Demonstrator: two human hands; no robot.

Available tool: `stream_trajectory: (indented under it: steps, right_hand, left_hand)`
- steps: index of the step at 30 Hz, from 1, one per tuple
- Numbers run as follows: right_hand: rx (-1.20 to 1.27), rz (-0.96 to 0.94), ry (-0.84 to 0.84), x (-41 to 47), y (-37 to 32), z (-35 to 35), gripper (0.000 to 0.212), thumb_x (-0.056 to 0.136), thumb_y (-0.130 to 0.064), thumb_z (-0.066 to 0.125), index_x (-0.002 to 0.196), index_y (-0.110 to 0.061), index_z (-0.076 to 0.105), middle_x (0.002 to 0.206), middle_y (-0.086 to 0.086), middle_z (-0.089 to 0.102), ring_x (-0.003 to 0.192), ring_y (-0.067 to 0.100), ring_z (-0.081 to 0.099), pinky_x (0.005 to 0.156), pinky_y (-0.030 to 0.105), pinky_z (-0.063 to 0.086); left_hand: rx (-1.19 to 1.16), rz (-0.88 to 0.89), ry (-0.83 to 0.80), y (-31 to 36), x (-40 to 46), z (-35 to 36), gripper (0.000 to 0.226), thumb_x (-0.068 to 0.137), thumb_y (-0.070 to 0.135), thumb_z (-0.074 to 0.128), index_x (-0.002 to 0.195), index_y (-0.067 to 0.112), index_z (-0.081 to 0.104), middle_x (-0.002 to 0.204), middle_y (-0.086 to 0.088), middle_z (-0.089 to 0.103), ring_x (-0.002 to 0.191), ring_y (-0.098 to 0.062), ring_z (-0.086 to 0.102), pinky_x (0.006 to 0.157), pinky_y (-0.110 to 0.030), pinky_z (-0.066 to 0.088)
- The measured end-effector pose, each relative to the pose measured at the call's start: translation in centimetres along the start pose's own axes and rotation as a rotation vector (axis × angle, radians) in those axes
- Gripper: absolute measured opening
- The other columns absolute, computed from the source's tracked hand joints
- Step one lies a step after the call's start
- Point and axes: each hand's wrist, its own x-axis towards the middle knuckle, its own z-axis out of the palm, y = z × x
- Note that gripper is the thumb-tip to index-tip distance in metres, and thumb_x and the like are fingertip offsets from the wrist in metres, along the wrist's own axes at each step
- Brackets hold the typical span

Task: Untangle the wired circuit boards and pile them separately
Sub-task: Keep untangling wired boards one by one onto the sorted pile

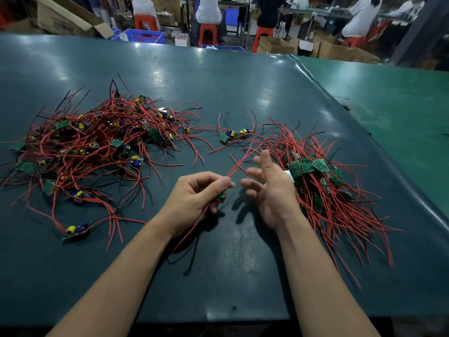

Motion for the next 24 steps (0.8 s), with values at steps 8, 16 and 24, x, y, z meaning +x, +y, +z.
stream_trajectory:
  steps: [8, 16, 24]
  right_hand:
    - [-0.569, -0.015, -0.414, -2.3, 1.1, 0.8, 0.022, 0.093, -0.02, 0.064, 0.082, -0.001, 0.063, 0.046, -0.006, 0.053, 0.034, 0.005, 0.045, 0.034, 0.015, 0.033]
    - [-0.302, -0.468, -0.006, -2.7, 1.0, 1.7, 0.016, 0.089, -0.005, 0.069, 0.082, -0.019, 0.066, 0.061, 0.004, 0.058, 0.039, 0.011, 0.046, 0.036, 0.018, 0.037]
    - [0.134, -0.328, 0.423, -0.8, -0.1, 0.4, 0.008, 0.098, -0.012, 0.054, 0.09, -0.014, 0.054, 0.066, 0.005, 0.067, 0.042, 0.016, 0.061, 0.033, 0.018, 0.039]
  left_hand:
    - [-0.11, -0.032, 0.06, -0.5, 0.2, 0.0, 0.03, 0.088, 0.035, 0.06, 0.093, 0.009, 0.075, 0.068, -0.006, 0.068, 0.06, -0.015, 0.06, 0.055, -0.023, 0.052]
    - [-0.226, 0.071, 0.419, -0.3, 1.3, -1.6, 0.039, 0.093, 0.047, 0.055, 0.09, 0.012, 0.073, 0.063, 0.004, 0.06, 0.057, -0.01, 0.051, 0.054, -0.021, 0.042]
    - [0.011, 0.249, 0.666, -0.5, 1.2, -2.3, 0.027, 0.095, 0.033, 0.052, 0.083, 0.016, 0.069, 0.058, 0.01, 0.059, 0.055, -0.005, 0.052, 0.054, -0.018, 0.043]
